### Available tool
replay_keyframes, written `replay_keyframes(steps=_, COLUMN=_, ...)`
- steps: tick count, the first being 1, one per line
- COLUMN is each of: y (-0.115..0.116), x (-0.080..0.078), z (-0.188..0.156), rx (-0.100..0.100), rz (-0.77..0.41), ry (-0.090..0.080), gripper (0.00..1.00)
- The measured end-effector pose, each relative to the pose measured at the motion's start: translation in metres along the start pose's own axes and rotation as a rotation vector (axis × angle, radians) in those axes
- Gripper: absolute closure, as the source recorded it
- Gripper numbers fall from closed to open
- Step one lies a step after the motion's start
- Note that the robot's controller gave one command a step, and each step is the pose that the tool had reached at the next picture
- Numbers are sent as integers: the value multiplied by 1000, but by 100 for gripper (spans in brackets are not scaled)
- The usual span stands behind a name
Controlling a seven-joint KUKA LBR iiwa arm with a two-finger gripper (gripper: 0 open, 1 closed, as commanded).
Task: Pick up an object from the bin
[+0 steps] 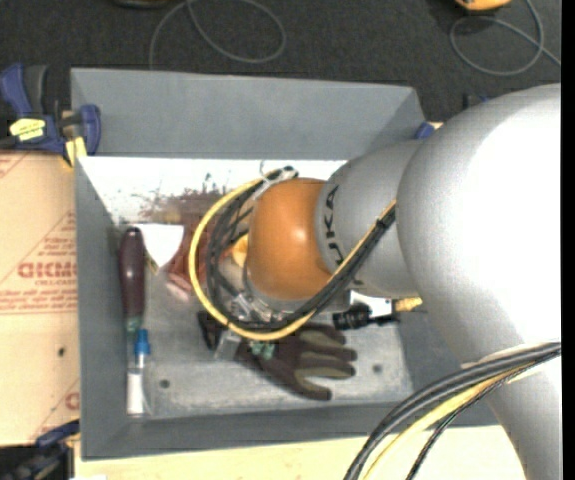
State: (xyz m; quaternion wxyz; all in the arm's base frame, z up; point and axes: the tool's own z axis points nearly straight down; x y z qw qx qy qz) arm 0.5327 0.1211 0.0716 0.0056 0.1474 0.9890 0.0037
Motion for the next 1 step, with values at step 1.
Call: replay_keyframes(steps=1, y=-3, x=-19, z=0, rx=-1, rz=113, ry=0, gripper=100)
